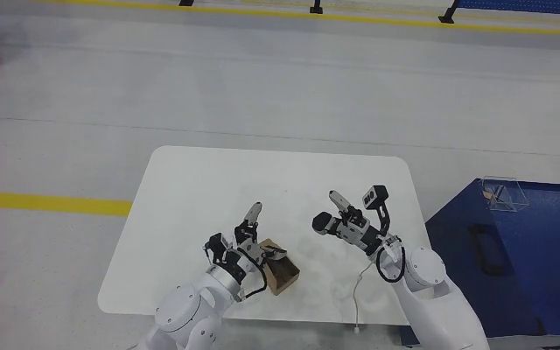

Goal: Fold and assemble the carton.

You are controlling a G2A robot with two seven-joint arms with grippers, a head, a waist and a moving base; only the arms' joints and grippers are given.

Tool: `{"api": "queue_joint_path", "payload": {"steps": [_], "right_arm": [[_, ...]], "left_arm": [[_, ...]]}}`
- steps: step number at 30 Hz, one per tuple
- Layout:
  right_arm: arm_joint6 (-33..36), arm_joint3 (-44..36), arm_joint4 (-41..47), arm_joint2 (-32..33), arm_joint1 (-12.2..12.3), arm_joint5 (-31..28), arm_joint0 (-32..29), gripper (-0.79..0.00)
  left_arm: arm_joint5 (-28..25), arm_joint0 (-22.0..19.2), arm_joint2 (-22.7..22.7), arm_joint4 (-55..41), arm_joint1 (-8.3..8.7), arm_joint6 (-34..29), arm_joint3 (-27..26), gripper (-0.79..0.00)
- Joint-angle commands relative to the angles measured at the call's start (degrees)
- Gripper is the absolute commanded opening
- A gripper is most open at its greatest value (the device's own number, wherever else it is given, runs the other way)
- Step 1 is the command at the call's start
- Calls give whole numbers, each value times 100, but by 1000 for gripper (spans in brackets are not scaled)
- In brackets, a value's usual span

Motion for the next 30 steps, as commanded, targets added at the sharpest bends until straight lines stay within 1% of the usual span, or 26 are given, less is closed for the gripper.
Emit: {"api": "queue_joint_path", "payload": {"steps": [1, 5, 6, 7, 8, 9, 10, 12, 13, 14, 16, 17, 18, 19, 21, 23, 24, 27, 29, 30], "right_arm": [[0, 0, 0, 0, 0, 0, 0, 0], [0, 0, 0, 0, 0, 0, 0, 0], [-56, -24, -121, 12, 4, -52, 8, 0], [-248, -63, -459, 21, 11, -161, -6, 0], [-600, -142, -979, -1, 16, -249, -61, 0], [-878, -259, -1488, -46, 22, -265, -118, 0], [-1069, -401, -1808, -82, 23, -298, -184, 0], [-1431, -595, -2788, -34, 59, -265, -316, 0], [-1565, -722, -3340, -34, 81, -164, -408, 0], [-1636, -861, -3849, -44, 102, -46, -500, 0], [-1693, -1082, -4714, -49, 143, 90, -680, 0], [-1638, -1143, -5181, -72, 166, 198, -754, 0], [-1575, -1197, -5574, -115, 182, 301, -812, 0], [-1517, -1220, -5813, -159, 189, 405, -861, 0], [-1369, -1214, -6160, -264, 194, 576, -882, 0], [-1205, -1102, -6236, -382, 181, 681, -833, 0], [-1168, -1022, -6288, -449, 169, 738, -768, 0], [-1082, -781, -6517, -771, 119, 854, -578, 0], [-1037, -644, -6687, -974, 87, 881, -458, 0], [-1039, -579, -6730, -1055, 69, 904, -402, 0]], "left_arm": [[-1, 0, 0, 1, 0, -10, 0, 0], [-1, 0, 0, 1, 0, -10, 0, 0], [27, -16, -8, 77, 6, -30, 19, 0], [120, -46, -32, 248, 24, -87, 46, 0], [227, -80, -116, 639, 61, -120, -22, 0], [432, -75, -152, 1262, 115, -162, -196, 0], [656, -17, -199, 1839, 175, -279, -447, 0], [1110, 271, -322, 3107, 310, -421, -925, 0], [1462, 432, -345, 3737, 373, -448, -1169, 0], [1810, 601, -332, 4222, 428, -539, -1400, 0], [2466, 852, -177, 5319, 558, -992, -1690, 0], [2652, 922, -97, 5832, 613, -1154, -1790, 0], [2789, 1004, 9, 6150, 654, -1360, -1807, 0], [2912, 1040, 120, 6456, 687, -1524, -1758, 0], [2979, 1015, 422, 7224, 723, -1460, -1473, 0], [3139, 896, 709, 7366, 675, -1375, -1111, 0], [3164, 753, 846, 7428, 646, -1372, -902, 0], [3381, 316, 1214, 7582, 518, -1086, -216, 0], [3457, 59, 1511, 7641, 434, -1107, 162, 0], [3527, -58, 1586, 7587, 395, -1164, 287, 0]]}}
